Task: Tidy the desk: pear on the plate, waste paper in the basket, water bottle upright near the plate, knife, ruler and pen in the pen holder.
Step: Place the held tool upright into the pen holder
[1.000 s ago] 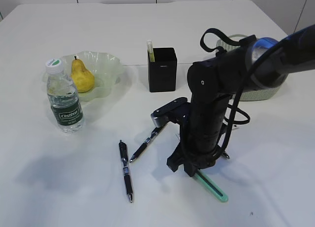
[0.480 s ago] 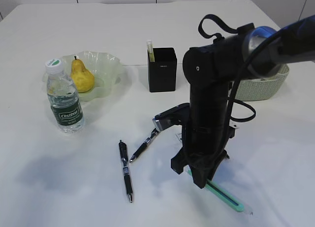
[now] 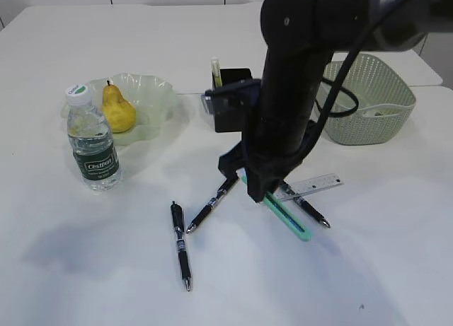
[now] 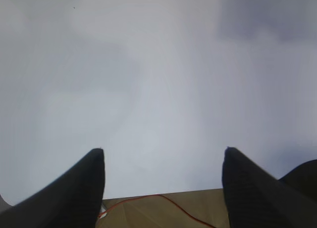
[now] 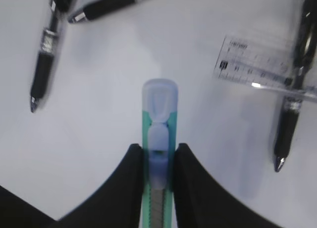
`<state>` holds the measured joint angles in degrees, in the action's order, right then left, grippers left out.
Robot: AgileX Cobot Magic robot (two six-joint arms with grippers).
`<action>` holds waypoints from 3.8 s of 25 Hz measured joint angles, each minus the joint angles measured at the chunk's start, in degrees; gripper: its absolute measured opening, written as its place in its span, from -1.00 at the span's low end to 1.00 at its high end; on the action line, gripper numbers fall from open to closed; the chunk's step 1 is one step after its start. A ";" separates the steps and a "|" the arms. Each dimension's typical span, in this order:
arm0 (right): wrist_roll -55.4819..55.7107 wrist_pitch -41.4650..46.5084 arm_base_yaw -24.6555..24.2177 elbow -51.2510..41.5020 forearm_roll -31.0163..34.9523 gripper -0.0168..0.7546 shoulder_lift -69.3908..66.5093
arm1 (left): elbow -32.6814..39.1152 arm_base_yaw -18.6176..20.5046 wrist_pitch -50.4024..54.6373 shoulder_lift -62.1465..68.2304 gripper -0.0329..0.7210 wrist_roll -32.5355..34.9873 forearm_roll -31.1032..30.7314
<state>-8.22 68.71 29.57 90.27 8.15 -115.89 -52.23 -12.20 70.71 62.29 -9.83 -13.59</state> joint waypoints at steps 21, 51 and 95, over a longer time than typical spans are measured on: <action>3.55 -42.53 -0.33 1.63 -11.95 -0.55 7.71 | 0.00 0.00 0.00 0.00 0.47 0.00 0.00; 4.92 -68.71 -7.02 13.67 -9.34 -0.55 -9.77 | 0.00 0.00 0.00 0.00 0.47 0.00 0.58; 5.94 -73.35 -9.66 18.92 -7.01 -0.55 -20.67 | 0.00 0.00 0.00 0.00 0.47 0.00 2.71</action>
<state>-2.28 -4.63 19.91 109.19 1.14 -136.56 -52.23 -12.20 70.71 62.29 -9.83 -10.88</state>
